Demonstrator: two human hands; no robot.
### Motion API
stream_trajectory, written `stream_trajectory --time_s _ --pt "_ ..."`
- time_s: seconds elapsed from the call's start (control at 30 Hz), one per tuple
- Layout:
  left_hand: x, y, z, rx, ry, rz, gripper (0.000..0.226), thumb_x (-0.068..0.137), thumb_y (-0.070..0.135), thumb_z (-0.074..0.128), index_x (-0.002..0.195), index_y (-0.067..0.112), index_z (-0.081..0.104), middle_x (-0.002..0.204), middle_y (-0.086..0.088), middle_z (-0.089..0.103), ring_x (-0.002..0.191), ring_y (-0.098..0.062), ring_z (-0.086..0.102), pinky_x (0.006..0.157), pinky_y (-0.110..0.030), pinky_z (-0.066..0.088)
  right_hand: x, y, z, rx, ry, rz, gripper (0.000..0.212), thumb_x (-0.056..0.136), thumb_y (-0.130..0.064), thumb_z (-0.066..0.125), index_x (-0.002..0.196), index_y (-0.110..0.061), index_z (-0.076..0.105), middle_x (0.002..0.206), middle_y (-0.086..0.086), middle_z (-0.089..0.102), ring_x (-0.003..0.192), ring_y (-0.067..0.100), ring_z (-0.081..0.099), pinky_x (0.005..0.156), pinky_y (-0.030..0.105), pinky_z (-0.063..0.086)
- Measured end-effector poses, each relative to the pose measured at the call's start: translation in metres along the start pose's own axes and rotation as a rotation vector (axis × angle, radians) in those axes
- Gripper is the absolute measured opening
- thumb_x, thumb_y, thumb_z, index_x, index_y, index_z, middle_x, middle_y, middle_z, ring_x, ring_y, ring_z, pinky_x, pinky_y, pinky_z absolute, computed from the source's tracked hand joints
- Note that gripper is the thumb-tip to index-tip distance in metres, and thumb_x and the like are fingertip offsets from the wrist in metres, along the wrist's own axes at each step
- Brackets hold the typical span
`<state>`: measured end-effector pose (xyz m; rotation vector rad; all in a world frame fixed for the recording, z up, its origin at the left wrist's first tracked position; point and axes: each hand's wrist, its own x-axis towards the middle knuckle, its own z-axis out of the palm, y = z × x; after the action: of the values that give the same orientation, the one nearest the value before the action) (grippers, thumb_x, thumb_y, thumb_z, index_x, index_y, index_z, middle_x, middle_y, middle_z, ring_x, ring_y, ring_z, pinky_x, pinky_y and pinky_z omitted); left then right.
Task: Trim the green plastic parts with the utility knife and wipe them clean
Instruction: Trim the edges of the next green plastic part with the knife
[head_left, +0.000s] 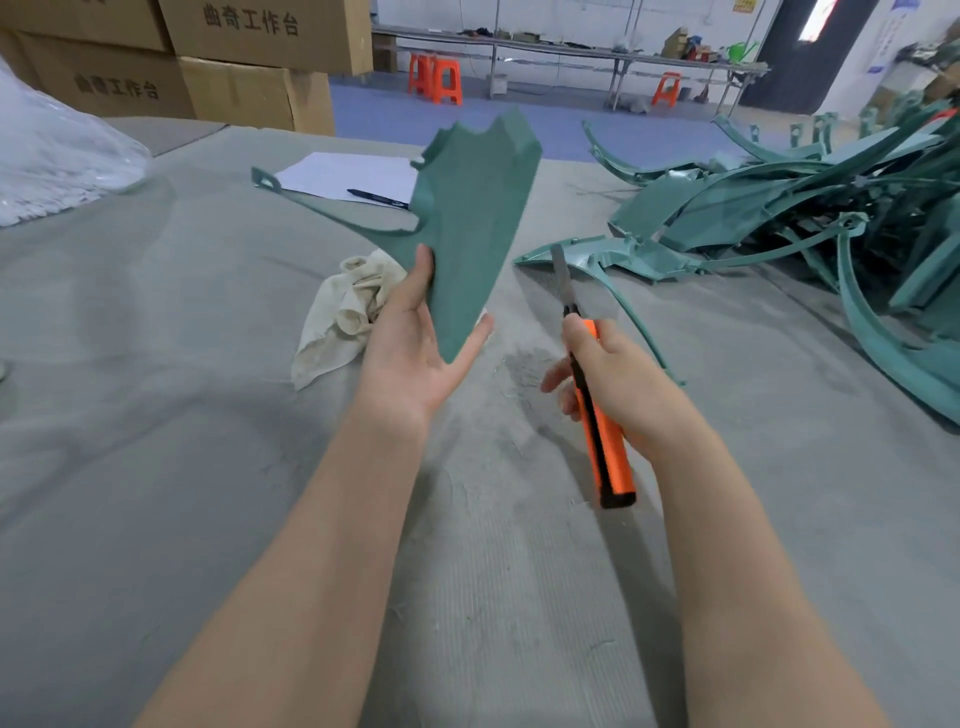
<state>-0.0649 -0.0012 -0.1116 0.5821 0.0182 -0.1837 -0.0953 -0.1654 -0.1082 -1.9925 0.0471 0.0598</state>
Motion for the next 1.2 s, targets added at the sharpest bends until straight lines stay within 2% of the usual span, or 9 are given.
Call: stream_trajectory --time_s 0.13,0.2,0.27,0.4,0.67,0.87,1.0,1.13,1.2 --pt "0.000 -0.007 0.002 -0.036 -0.115 -0.083 0.037 0.093 0.039 0.050 0.094 0.009 0.073 0.132 -0.013 0.041 0.121 -0.028 0.036 0.114 -0.036 0.023 -0.008 -0.009 0.004 0.425 -0.235 -0.028 0.040 0.104 -0.039 0.034 0.103 -0.006 0.057 0.082 0.013 0.073 0.043 0.015 0.051 0.044 0.021 0.043" --pt "0.000 -0.009 0.003 -0.033 -0.194 -0.077 0.040 0.094 0.039 0.047 0.092 0.007 0.071 0.122 -0.015 0.048 0.118 -0.031 0.036 0.106 -0.040 0.029 -0.008 -0.012 0.008 0.472 -0.236 -0.031 0.044 0.105 -0.037 0.034 0.102 -0.002 0.061 0.077 0.013 0.070 0.042 0.013 0.050 0.042 0.020 0.042" --pt "0.003 -0.010 0.001 -0.050 -0.243 -0.074 0.037 0.096 0.036 0.044 0.100 0.006 0.065 0.110 -0.013 0.058 0.122 -0.032 0.039 0.104 -0.042 0.033 -0.009 -0.013 0.008 0.467 -0.223 -0.021 0.045 0.104 -0.037 0.036 0.100 -0.001 0.062 0.071 0.013 0.068 0.042 0.013 0.050 0.042 0.020 0.042" --pt "0.006 -0.005 -0.007 -0.082 -0.243 -0.076 0.043 0.089 0.029 0.055 0.125 0.006 0.054 0.140 -0.014 0.046 0.140 -0.029 0.035 0.117 -0.044 0.024 -0.010 -0.013 0.005 0.390 -0.224 0.002 0.045 0.104 -0.038 0.036 0.088 -0.004 0.062 0.063 0.012 0.067 0.042 0.014 0.051 0.042 0.021 0.043" --pt "0.006 0.005 -0.012 -0.213 -0.167 0.023 0.030 0.097 0.030 0.052 0.103 0.006 0.070 0.140 -0.016 0.050 0.128 -0.034 0.050 0.100 -0.053 0.045 -0.011 -0.011 0.000 0.299 -0.287 0.024 0.047 0.103 -0.041 0.038 0.091 -0.003 0.063 0.062 0.011 0.066 0.042 0.015 0.050 0.043 0.022 0.043" --pt "0.009 0.018 -0.023 -0.273 0.042 0.185 0.036 0.098 0.028 0.052 0.132 0.014 0.053 0.142 -0.006 0.051 0.117 -0.022 0.059 0.093 -0.037 0.050 -0.010 -0.009 -0.005 0.282 -0.259 0.027 0.046 0.103 -0.041 0.038 0.091 -0.004 0.063 0.064 0.010 0.067 0.044 0.014 0.052 0.044 0.022 0.044" --pt "0.007 0.011 -0.020 -0.140 0.093 0.120 0.027 0.097 0.031 0.053 0.118 0.014 0.059 0.132 -0.005 0.059 0.114 -0.020 0.060 0.098 -0.037 0.046 -0.007 -0.009 -0.003 0.315 -0.186 -0.001 0.047 0.103 -0.042 0.037 0.093 -0.005 0.064 0.065 0.010 0.068 0.046 0.014 0.054 0.044 0.022 0.045" --pt "0.000 0.005 -0.007 -0.163 -0.060 -0.013 0.021 0.095 0.020 0.055 0.090 0.006 0.068 0.107 -0.007 0.063 0.080 -0.018 0.069 0.076 -0.028 0.057 -0.004 -0.007 0.000 0.361 -0.088 0.015 0.048 0.104 -0.042 0.035 0.092 -0.005 0.063 0.063 0.009 0.068 0.044 0.013 0.055 0.044 0.021 0.046" --pt "-0.007 0.004 0.001 -0.103 -0.151 -0.095 0.028 0.091 0.019 0.055 0.074 0.003 0.072 0.120 -0.009 0.056 0.095 -0.020 0.066 0.088 -0.027 0.053 -0.003 -0.006 0.002 0.393 -0.077 0.038 0.049 0.104 -0.042 0.034 0.092 -0.004 0.063 0.061 0.009 0.067 0.042 0.013 0.054 0.042 0.021 0.045"
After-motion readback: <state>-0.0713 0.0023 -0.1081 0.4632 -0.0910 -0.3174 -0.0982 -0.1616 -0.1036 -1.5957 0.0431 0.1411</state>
